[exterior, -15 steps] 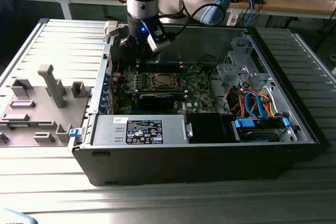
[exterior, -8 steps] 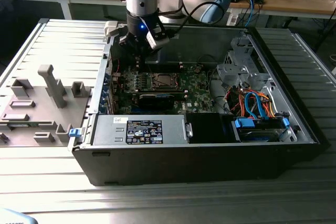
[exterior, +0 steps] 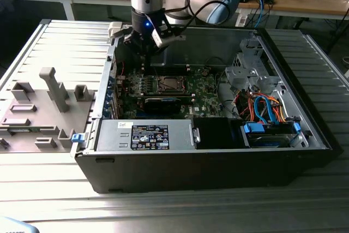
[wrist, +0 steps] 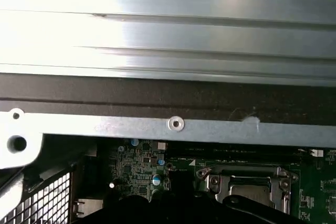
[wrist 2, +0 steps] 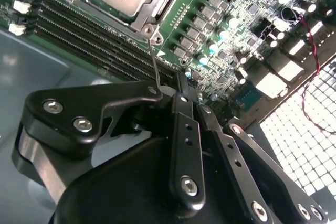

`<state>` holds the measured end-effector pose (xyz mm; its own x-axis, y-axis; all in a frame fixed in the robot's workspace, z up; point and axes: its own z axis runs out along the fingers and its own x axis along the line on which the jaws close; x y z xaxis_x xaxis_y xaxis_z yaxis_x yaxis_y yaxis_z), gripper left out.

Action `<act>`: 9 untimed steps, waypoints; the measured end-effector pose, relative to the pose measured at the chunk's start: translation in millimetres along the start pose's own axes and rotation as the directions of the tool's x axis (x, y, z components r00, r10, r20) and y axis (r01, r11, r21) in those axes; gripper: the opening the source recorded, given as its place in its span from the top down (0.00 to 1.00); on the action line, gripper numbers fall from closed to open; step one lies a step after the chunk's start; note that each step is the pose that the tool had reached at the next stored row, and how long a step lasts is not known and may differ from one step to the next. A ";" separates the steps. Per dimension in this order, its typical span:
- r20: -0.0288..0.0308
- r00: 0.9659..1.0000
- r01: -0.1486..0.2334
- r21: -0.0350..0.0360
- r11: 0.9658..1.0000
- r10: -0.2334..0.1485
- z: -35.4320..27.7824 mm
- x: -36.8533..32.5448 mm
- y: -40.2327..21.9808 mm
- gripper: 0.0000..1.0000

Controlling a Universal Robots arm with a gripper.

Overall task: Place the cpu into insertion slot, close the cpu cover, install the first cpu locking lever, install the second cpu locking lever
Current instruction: 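Install the first cpu locking lever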

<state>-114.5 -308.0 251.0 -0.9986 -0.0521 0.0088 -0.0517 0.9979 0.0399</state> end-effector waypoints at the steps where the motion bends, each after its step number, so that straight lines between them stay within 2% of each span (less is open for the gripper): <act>1: 0.000 1.000 0.001 0.000 1.000 -0.001 -1.4 0.0 0.3 0.89; 5: 0.000 1.000 0.003 -0.002 1.000 -0.003 -5.5 -0.1 1.2 0.89; 9: 0.000 1.000 0.003 -0.002 1.000 -0.003 -5.7 0.0 1.3 0.89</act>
<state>-114.4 -307.0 256.7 -0.9985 -0.0549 0.0086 -0.0545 0.9976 0.0424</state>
